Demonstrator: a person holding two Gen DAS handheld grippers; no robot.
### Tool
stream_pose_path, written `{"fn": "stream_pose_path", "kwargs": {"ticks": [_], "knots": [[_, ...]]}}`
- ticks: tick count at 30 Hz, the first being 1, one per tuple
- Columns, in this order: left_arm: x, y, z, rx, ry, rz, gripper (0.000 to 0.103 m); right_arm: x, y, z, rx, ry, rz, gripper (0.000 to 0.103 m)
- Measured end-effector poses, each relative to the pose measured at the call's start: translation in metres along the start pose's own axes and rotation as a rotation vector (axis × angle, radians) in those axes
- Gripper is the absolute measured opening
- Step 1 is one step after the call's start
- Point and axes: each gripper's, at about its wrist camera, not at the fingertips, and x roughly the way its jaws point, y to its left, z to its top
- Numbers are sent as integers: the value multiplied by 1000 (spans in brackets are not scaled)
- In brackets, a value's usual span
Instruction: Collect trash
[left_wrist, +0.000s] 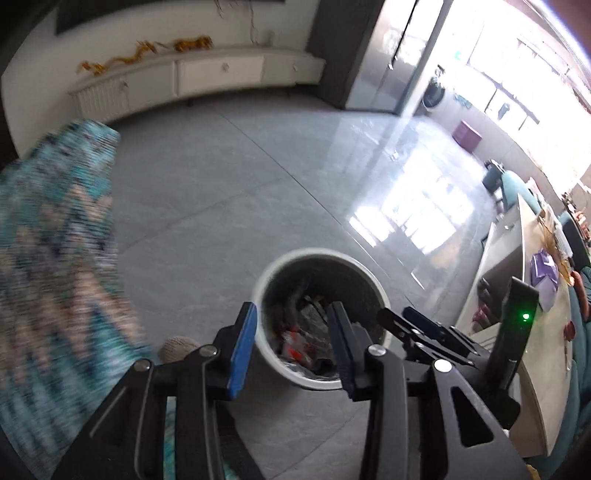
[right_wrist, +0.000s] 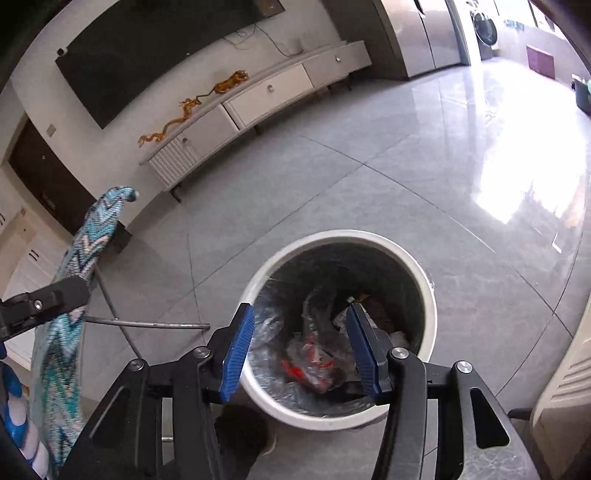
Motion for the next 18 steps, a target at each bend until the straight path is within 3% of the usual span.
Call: {"fn": "stream_pose_path", "kwargs": {"ticks": [4,8,12,18], "knots": [[-58,25,-15,-7,-109,99,39,-34,46,0,-77,-64,9,63],[-116,58,-39,-22,-202,186,50,-65,101,-5,-155,-119,28,72],[-167,89,-69,-40,-271,276,52,-98,166,-20,-274,-170,50,82],[-249,152,-116,-168,-387,405,59,-149,250,-54,-434,-273,42,97]]}}
